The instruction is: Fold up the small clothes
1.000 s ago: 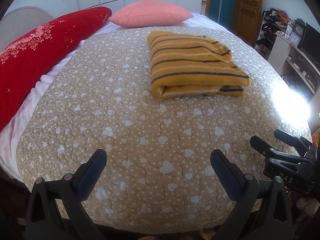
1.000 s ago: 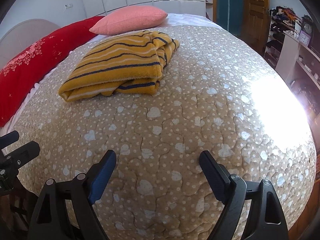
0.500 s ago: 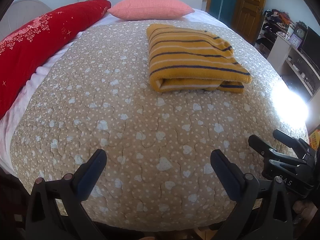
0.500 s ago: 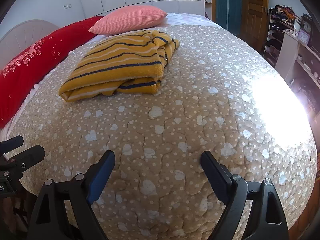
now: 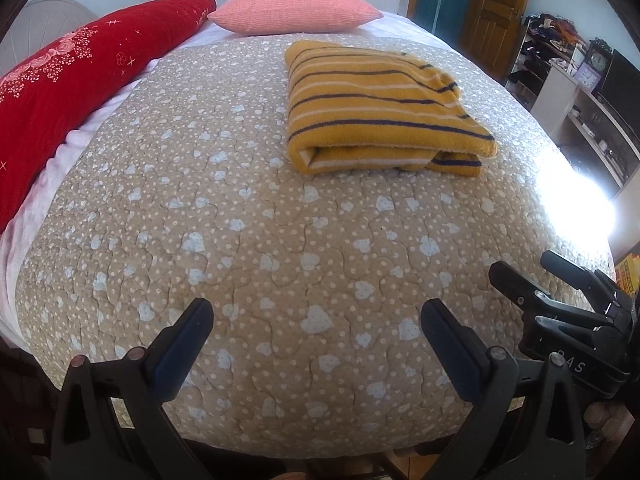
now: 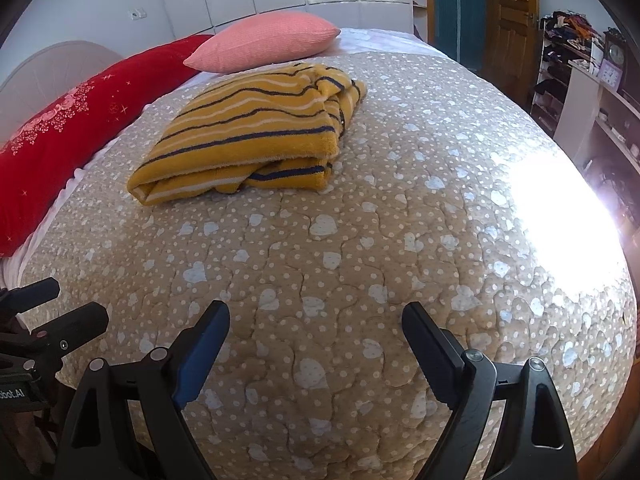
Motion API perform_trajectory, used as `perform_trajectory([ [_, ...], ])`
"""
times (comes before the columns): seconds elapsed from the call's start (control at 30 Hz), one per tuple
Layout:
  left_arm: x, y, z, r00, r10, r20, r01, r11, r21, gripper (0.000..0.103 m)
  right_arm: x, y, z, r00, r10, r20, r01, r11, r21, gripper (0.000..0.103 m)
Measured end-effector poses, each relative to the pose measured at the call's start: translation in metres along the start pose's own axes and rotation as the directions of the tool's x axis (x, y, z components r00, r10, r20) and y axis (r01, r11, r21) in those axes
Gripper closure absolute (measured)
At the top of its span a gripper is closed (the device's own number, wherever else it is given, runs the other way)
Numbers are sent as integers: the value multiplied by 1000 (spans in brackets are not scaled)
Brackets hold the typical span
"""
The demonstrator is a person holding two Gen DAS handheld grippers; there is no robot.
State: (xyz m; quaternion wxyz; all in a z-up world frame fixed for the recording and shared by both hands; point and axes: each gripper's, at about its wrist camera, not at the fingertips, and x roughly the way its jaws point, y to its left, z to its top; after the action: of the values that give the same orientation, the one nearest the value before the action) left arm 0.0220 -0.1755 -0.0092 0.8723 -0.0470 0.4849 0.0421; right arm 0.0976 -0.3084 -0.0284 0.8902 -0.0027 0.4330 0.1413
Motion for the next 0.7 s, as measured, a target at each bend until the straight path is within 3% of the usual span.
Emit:
perform_trajectory([
  [0.7, 13, 8, -4, 999, -31, -43, 29, 999, -43, 0, 1, 14, -8, 1000, 9, 14, -9, 1000, -13, 11],
])
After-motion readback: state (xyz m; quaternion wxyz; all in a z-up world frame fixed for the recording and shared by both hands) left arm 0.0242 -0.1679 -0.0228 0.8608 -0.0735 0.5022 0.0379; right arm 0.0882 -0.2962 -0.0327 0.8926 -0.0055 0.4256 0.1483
